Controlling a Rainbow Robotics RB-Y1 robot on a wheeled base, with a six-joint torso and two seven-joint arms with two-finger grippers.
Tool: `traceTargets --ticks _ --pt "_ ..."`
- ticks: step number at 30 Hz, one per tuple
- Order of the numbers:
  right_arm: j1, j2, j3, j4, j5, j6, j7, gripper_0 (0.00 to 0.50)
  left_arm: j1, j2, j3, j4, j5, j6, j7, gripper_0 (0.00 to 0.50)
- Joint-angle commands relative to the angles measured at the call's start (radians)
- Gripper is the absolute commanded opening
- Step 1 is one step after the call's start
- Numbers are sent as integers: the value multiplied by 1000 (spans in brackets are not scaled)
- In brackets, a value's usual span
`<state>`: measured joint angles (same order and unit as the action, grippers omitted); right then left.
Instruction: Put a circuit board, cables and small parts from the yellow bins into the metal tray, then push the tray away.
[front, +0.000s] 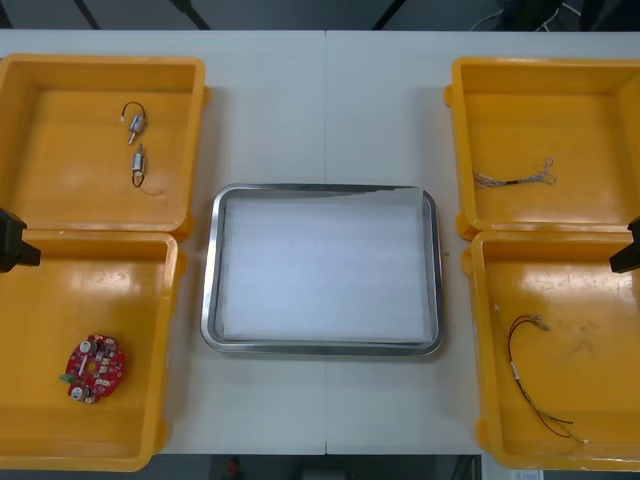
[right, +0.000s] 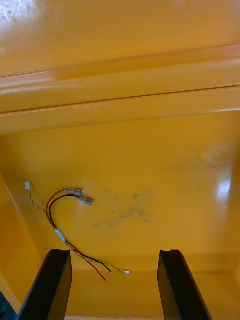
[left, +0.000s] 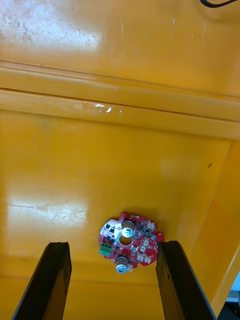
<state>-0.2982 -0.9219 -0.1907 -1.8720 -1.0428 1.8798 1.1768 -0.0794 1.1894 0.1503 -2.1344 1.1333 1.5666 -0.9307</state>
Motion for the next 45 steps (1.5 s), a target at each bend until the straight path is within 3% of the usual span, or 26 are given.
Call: traceTargets --ticks 1,45 --pt "10 6 -26 -4 7 7 -26 500 13 49 32 -6 6 -8 -82 500" --pt "10 6 -26 -4 7 7 -26 500 13 49 32 -6 6 -8 -82 500"
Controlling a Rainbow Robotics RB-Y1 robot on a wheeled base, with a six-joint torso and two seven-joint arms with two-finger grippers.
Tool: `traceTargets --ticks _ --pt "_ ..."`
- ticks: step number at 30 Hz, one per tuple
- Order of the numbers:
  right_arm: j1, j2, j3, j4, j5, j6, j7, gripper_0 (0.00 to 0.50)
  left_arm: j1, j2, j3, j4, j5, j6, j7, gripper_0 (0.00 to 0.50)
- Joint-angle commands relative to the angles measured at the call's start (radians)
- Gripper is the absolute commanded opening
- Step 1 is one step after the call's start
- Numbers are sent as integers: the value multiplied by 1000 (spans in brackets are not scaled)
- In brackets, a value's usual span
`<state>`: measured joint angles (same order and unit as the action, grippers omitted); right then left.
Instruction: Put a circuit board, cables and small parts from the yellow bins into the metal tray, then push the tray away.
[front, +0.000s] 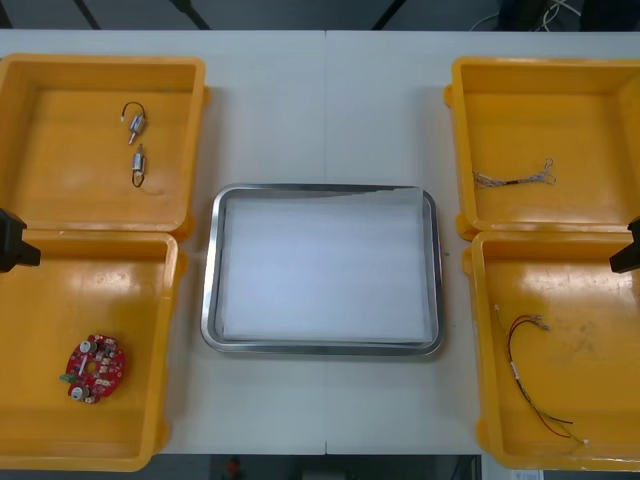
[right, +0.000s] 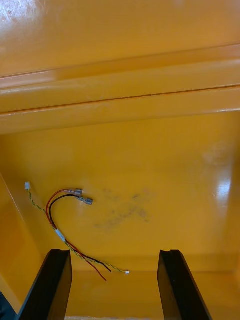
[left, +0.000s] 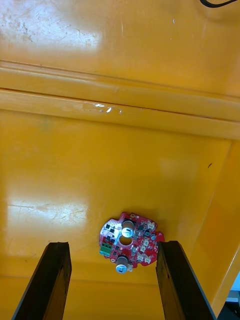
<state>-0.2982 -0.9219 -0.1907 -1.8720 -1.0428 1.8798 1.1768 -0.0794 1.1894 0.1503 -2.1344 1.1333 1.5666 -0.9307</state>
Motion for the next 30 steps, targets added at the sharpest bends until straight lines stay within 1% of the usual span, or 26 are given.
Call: traceTargets --ticks 1,15,18,21,22,30 --pt "10 6 -26 -4 7 7 -26 500 13 49 32 -6 6 -8 -82 500" --pt "10 6 -26 -4 7 7 -26 500 13 49 32 -6 6 -8 -82 500" --pt "10 6 -26 -4 7 7 -26 500 13 49 32 -6 6 -8 -82 490" --pt "10 6 -26 -4 7 7 -26 500 13 49 32 -6 6 -8 -82 492" --pt "10 6 -26 -4 7 7 -26 500 13 49 32 -6 6 -8 -82 500" --pt "10 6 -26 -4 7 7 -26 500 13 49 32 -6 6 -8 -82 500"
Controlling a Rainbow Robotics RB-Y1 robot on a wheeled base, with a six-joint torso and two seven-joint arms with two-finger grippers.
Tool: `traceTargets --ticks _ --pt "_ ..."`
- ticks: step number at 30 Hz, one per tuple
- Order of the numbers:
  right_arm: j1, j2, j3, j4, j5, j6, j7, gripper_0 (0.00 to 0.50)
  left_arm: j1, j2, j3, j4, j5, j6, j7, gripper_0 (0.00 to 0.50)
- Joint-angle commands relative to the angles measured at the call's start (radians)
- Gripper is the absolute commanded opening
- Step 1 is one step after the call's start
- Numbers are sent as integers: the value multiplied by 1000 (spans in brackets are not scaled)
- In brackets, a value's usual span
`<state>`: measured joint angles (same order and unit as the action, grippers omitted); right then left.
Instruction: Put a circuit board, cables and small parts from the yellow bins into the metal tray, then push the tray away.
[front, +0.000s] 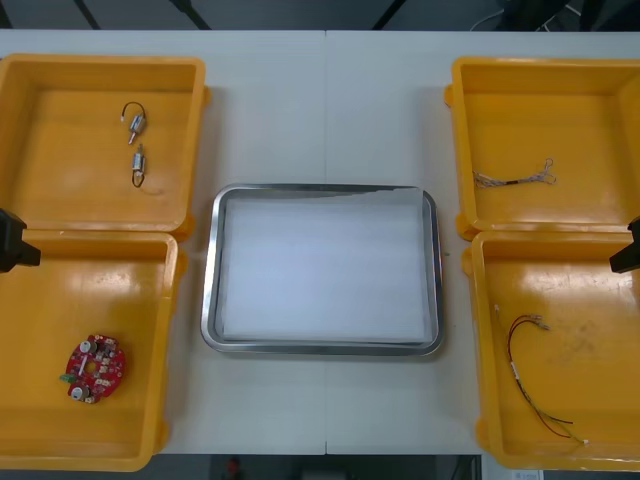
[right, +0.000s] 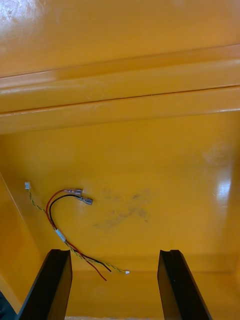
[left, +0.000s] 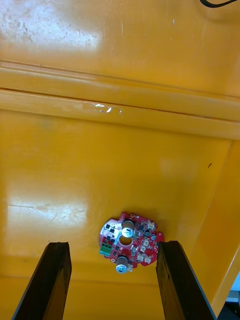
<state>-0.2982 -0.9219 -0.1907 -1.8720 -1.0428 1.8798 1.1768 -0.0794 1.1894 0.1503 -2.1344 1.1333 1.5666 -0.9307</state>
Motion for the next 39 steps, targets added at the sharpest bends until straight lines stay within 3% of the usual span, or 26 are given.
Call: traceTargets --ticks 1,39 --pt "10 6 -26 -4 7 7 -26 500 13 49 32 -6 6 -8 -82 500" --pt "10 6 -26 -4 7 7 -26 500 13 49 32 -6 6 -8 -82 500"
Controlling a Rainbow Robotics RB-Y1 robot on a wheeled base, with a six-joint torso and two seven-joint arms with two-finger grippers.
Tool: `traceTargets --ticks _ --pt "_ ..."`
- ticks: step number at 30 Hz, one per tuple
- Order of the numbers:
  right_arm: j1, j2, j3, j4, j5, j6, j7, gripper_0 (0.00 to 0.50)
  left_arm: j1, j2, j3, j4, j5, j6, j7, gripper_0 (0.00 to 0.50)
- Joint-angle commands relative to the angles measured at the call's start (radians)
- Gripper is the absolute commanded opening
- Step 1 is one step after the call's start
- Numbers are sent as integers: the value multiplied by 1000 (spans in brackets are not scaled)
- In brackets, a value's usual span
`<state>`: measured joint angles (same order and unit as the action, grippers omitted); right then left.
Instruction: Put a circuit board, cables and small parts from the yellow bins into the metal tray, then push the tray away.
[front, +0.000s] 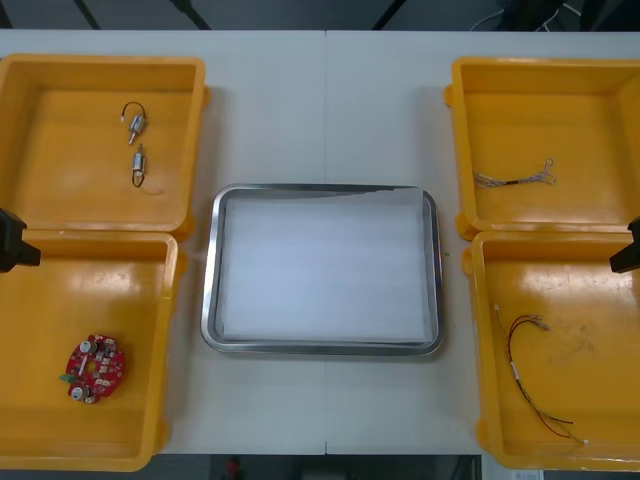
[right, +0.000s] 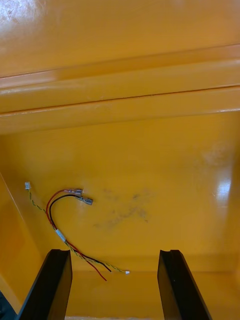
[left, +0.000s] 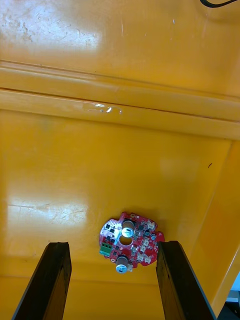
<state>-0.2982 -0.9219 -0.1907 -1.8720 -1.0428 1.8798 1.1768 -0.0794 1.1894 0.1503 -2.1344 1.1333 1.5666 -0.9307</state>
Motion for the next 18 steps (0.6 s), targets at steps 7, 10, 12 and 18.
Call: traceTargets --ticks 7,10,12,18 --pt "48 11 4 5 0 10 -25 500 13 49 32 -6 6 -8 -82 500" --pt "47 -12 16 -7 -8 2 -25 500 13 49 32 -6 6 -8 -82 500" --pt "48 -18 17 -13 -14 7 -25 500 49 47 8 -2 10 -7 -82 500" --pt "48 -20 57 -78 -19 36 -36 500 76 78 5 -6 14 -54 -86 500"
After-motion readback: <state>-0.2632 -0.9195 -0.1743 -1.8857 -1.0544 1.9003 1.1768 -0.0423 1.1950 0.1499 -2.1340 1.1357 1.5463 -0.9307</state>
